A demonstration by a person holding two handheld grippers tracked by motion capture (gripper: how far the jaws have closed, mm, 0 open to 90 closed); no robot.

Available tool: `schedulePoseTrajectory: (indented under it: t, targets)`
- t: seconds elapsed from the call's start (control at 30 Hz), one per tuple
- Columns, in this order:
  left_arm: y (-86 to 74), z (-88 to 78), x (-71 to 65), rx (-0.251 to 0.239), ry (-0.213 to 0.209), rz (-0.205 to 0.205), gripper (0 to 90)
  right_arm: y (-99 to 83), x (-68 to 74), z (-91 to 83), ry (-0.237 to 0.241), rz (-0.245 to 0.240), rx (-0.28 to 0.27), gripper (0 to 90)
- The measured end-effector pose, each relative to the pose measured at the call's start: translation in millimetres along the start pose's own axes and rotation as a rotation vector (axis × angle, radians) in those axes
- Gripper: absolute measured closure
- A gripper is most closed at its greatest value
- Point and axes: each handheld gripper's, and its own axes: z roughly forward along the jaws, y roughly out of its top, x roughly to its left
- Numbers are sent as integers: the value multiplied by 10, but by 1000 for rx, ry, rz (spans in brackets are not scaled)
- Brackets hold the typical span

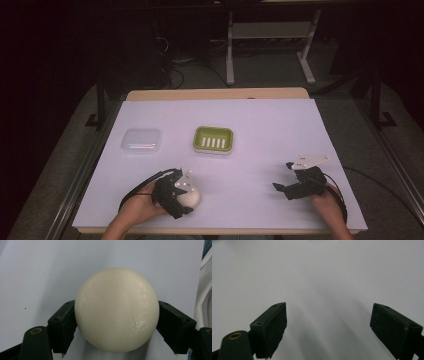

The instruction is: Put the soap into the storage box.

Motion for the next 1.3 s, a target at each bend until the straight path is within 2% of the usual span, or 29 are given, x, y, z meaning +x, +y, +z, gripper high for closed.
schedulePoseTrajectory:
  t: [0.13,0.27,0.3,0.37,0.43,0.6,0.9,1.17,1.3]
  targets:
    - [6,17,14,-6,-12,-12,240,-3,-6,6,1,1,1,132]
    - [12,17,20,-6,-22,3,248,13,1,10,4,-1,-4,132]
    - [13,22,12,-15,-24,-7,250,15,2,11,5,-4,-5,132]
    - [20,17,11,-9,-24,6,251,15,3,12,6,-6,-3,132]
    - [42,-6,19,-40,-38,-4,252,12,2,10,6,1,-10,132]
    - [104,-54,68,-43,-22,-2,253,8,-21,5,7,5,-14,132]
    - [244,-131,280,-28,6,2,252,11,-57,9,10,14,-23,132]
    - [358,-145,454,-33,9,-4,253,6,-75,14,16,15,-29,132]
    - [433,-141,562,-18,10,2,253,5,-77,13,18,22,-28,132]
